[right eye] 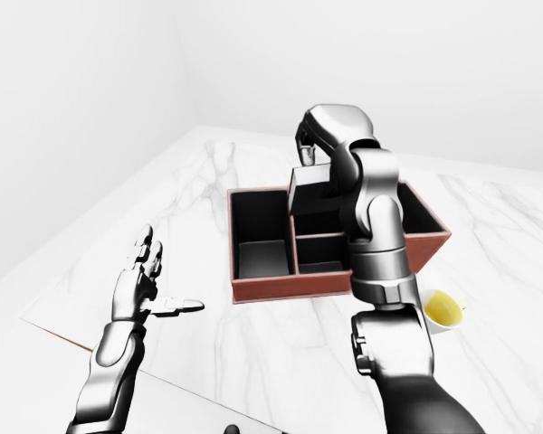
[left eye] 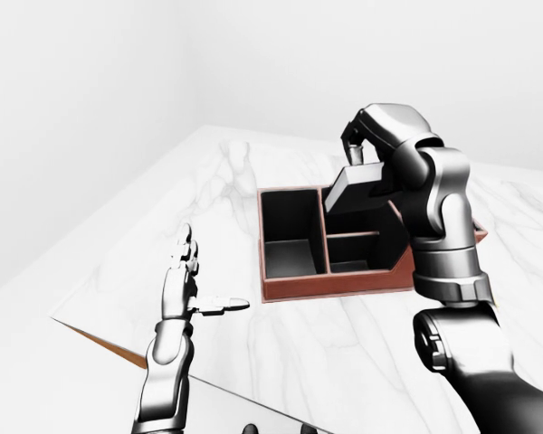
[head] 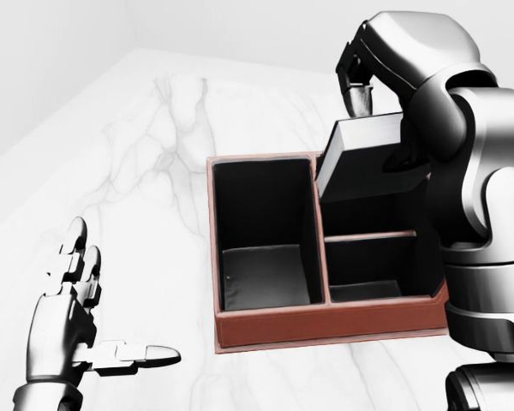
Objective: Pick up the book and place it in the front compartment of the caddy.
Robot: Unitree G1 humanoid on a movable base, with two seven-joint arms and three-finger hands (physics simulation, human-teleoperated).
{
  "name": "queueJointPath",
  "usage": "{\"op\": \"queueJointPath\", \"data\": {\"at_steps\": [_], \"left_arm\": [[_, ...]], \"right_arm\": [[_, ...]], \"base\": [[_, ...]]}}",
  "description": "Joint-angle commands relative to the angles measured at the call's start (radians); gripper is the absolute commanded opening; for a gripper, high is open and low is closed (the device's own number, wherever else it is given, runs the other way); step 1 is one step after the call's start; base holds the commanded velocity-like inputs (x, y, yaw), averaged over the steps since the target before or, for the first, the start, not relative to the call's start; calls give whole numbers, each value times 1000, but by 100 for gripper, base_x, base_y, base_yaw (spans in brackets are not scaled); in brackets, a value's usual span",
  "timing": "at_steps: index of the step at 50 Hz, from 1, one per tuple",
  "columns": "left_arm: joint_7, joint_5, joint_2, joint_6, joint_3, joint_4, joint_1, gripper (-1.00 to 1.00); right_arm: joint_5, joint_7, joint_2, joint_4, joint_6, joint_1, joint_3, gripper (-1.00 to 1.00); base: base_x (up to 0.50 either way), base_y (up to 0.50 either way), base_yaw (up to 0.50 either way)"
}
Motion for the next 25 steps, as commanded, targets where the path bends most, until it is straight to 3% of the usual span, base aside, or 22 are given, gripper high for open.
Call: {"op": "queueJointPath", "data": {"at_steps": [1, 25], "left_arm": [[31, 14, -4, -31, -13, 97, -44, 100], [32, 13, -3, -25, -12, 88, -41, 100]], "right_arm": [[81, -122, -17, 217, 0, -99, -8, -100], [155, -306, -36, 413, 0, -128, 9, -100]], "base": [[0, 0, 0], [0, 0, 0]]}}
